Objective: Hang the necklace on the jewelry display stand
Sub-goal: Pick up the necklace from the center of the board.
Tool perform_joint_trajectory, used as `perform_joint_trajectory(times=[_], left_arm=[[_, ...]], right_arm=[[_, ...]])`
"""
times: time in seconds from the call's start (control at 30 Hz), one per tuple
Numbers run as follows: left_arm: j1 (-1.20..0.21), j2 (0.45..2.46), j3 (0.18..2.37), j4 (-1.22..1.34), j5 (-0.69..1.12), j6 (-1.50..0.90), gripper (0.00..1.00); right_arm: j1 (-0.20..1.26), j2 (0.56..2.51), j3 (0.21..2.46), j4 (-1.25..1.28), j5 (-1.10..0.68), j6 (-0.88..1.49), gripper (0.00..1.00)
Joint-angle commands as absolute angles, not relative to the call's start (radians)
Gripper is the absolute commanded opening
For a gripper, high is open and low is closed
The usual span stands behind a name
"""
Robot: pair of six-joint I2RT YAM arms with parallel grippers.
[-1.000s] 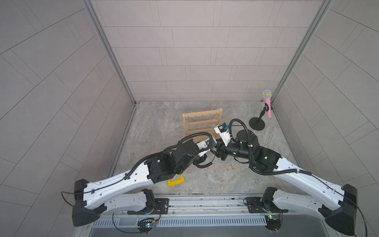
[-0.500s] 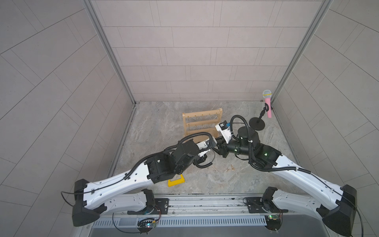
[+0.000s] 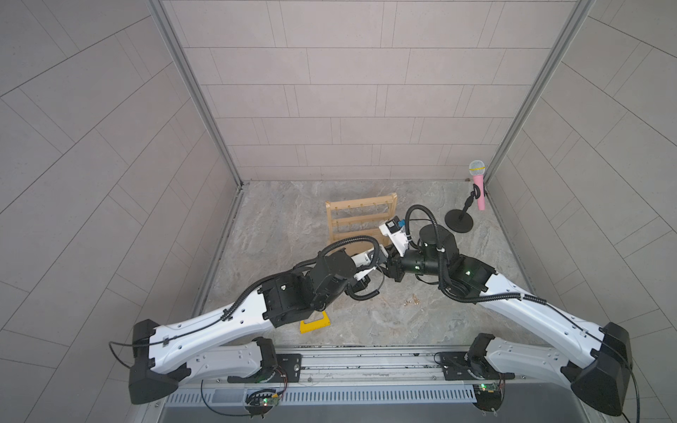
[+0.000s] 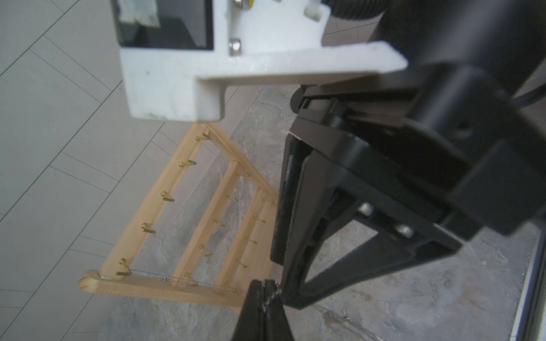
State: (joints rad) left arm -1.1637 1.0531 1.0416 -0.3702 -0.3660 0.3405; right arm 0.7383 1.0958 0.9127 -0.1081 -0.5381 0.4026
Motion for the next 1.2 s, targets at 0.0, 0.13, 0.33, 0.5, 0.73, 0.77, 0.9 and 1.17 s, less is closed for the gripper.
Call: perform_joint_trajectory(times=[0.0,0.13,0.33,0.5,0.73,0.77,0.9,1.17], left_arm=[[-1.159,1.049,1.029,-0.340,-0.353,0.338,0.00],[-1.158,1.046,1.030,-0.343,-0.342,0.335,0.00],[-1.149,1.046,1.031,-0.351,-0.336,0.332,0.00],[-1.111,1.045,1.029,-0.356,-0.277,0.305,0.00],[-1.087,1.058,1.034,-0.355,-0.220,0.295,0.00],[-1.084,1.061,1.035,-0.356,-0.218,0.296,0.00],[-1.073,1.067,1.037,-0.354,-0.209,0.295,0.00],[-1.055,1.075,1.043,-0.356,-0.201,0.296,0.00]], right_arm=[[0.734,1.087,0.937,-0.084,-0.541,0.391,0.30],[0.732,1.100,0.942,-0.085,-0.544,0.386,0.30],[0.718,1.100,0.943,-0.084,-0.546,0.382,0.29],[0.702,1.098,0.934,-0.085,-0.554,0.382,0.28],[0.698,1.120,0.944,-0.091,-0.569,0.366,0.28],[0.698,1.124,0.943,-0.091,-0.570,0.362,0.28],[0.695,1.139,0.951,-0.093,-0.573,0.356,0.28],[0.688,1.177,0.979,-0.086,-0.604,0.339,0.28]])
